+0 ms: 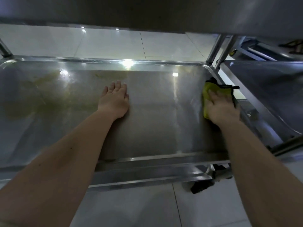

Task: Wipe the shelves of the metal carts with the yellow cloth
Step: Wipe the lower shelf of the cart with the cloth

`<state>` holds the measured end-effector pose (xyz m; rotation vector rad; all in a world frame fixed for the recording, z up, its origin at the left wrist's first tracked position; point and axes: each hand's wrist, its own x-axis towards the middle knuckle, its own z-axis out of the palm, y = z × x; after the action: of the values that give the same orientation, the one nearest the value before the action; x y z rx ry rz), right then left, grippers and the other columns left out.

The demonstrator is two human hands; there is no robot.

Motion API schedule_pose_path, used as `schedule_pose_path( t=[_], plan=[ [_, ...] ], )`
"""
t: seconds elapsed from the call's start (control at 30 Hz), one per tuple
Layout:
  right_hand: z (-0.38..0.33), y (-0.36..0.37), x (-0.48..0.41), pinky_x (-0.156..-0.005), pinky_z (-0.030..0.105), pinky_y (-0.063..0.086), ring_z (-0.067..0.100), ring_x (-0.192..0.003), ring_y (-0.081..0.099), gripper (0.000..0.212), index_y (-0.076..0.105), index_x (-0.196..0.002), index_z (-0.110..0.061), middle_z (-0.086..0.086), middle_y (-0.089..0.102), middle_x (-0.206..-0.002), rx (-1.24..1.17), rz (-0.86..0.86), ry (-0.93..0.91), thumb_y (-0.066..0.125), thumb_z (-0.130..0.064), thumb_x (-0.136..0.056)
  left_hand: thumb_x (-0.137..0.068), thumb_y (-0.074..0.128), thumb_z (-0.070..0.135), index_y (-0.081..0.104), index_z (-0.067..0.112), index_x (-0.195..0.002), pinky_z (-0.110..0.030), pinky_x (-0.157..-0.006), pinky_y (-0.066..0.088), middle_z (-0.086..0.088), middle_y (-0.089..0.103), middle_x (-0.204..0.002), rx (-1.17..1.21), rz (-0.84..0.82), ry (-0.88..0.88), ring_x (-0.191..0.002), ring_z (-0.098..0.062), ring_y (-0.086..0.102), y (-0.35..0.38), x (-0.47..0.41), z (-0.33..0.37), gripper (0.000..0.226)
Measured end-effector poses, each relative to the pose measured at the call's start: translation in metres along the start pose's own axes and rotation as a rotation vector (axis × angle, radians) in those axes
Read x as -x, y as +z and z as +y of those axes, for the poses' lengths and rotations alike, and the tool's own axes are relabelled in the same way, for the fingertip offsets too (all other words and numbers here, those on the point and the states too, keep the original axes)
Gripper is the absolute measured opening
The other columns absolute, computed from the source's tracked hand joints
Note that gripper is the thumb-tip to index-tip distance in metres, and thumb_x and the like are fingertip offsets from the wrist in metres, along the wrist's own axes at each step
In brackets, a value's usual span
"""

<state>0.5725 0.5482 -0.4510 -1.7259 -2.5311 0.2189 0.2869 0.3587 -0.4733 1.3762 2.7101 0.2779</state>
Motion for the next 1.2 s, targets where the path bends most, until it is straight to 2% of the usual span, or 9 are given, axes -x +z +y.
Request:
schedule_pose_path(
  t=[0.23,0.33,0.47,0.57,0.77,0.87,0.93,1.1,1.2],
  plan=[
    [-0.148,0.032,0.095,-0.115,0.053,0.010,0.022,-0.148,0.010,0.053,0.018,-0.152,-0.041,-0.009,0.016,-0.162,0.029,-0.021,-0.551,0.027,-0.049,-0.101,-0.102,0.024,0.023,0.011,0.016,-0.155,-0.035,-0.119,0.000,-0.005,0.002,-0.163,0.048,-0.017,-0.005,-0.149,-0.020,0.001,-0.004,0.002,-0.004,0.055],
    [-0.141,0.029,0.126,-0.118,0.050,0.004,0.020,-0.149,0.005,0.053,0.011,-0.152,-0.043,-0.012,0.011,-0.162,0.048,-0.077,-0.766,0.025,-0.051,-0.101,-0.101,0.027,0.017,0.013,0.016,-0.155,-0.033,-0.118,0.001,-0.005,0.004,-0.163,0.102,-0.039,0.016,-0.149,-0.020,0.002,-0.007,-0.002,-0.010,0.055],
    [-0.111,0.017,0.119,-0.120,0.042,-0.002,0.012,-0.149,-0.003,0.054,0.005,-0.151,-0.046,-0.019,0.005,-0.161,0.033,-0.191,-1.007,0.020,-0.054,-0.100,-0.105,0.024,0.023,0.012,0.012,-0.154,-0.035,-0.119,0.005,-0.011,0.005,-0.162,0.082,-0.061,0.086,-0.149,-0.025,0.003,-0.007,-0.006,-0.017,0.051],
    [-0.115,0.017,0.083,-0.118,0.038,-0.002,0.011,-0.149,-0.002,0.054,0.006,-0.151,-0.047,-0.017,0.005,-0.161,0.022,-0.221,-0.979,0.019,-0.055,-0.100,-0.105,0.024,0.026,0.011,0.015,-0.155,-0.032,-0.120,0.004,-0.007,0.004,-0.162,0.066,-0.015,0.105,-0.149,-0.021,0.003,0.000,-0.002,-0.021,0.052],
    [-0.161,0.027,-0.022,-0.117,0.054,-0.009,0.024,-0.148,-0.014,0.057,0.009,-0.153,-0.040,-0.011,0.002,-0.163,0.020,-0.173,-0.615,0.021,-0.056,-0.100,-0.104,0.019,0.031,0.011,0.017,-0.155,-0.031,-0.120,0.002,-0.002,0.004,-0.163,0.046,0.051,0.060,-0.149,-0.016,0.003,0.004,0.003,-0.015,0.053],
    [-0.195,0.035,-0.033,-0.117,0.057,0.003,0.036,-0.145,0.008,0.064,0.021,-0.148,-0.019,0.013,0.016,-0.157,-0.001,-0.054,-0.444,0.031,-0.056,-0.097,-0.105,0.018,0.032,0.010,0.019,-0.155,-0.030,-0.120,0.000,0.000,0.004,-0.163,0.056,0.055,0.051,-0.149,-0.015,0.001,0.004,0.006,-0.014,0.053],
    [-0.199,0.034,-0.028,-0.116,0.056,0.009,0.036,-0.141,0.020,0.065,0.027,-0.145,-0.013,0.017,0.026,-0.152,-0.006,-0.026,-0.453,0.031,-0.057,-0.097,-0.105,0.018,0.033,0.010,0.020,-0.155,-0.029,-0.120,-0.001,0.001,0.004,-0.163,0.058,0.052,0.049,-0.149,-0.014,0.001,0.004,0.006,-0.015,0.052],
    [-0.168,0.031,-0.005,-0.118,0.050,-0.007,0.029,-0.149,-0.011,0.073,-0.005,-0.155,-0.024,0.006,-0.013,-0.162,0.097,-0.176,-0.607,0.019,-0.062,-0.097,-0.104,0.018,0.034,0.011,0.021,-0.155,-0.029,-0.119,-0.002,0.002,0.003,-0.163,0.059,0.063,0.044,-0.149,-0.013,0.001,0.006,0.005,-0.014,0.053],
    [-0.167,0.041,0.013,-0.115,0.053,-0.011,0.029,-0.147,-0.019,0.074,-0.013,-0.153,-0.029,0.000,-0.023,-0.160,0.139,-0.197,-0.612,0.013,-0.066,-0.094,-0.104,0.017,0.035,0.009,0.021,-0.155,-0.030,-0.120,-0.003,0.002,0.002,-0.163,0.046,0.062,0.044,-0.149,-0.013,0.000,0.008,0.004,-0.014,0.054]
  ],
)
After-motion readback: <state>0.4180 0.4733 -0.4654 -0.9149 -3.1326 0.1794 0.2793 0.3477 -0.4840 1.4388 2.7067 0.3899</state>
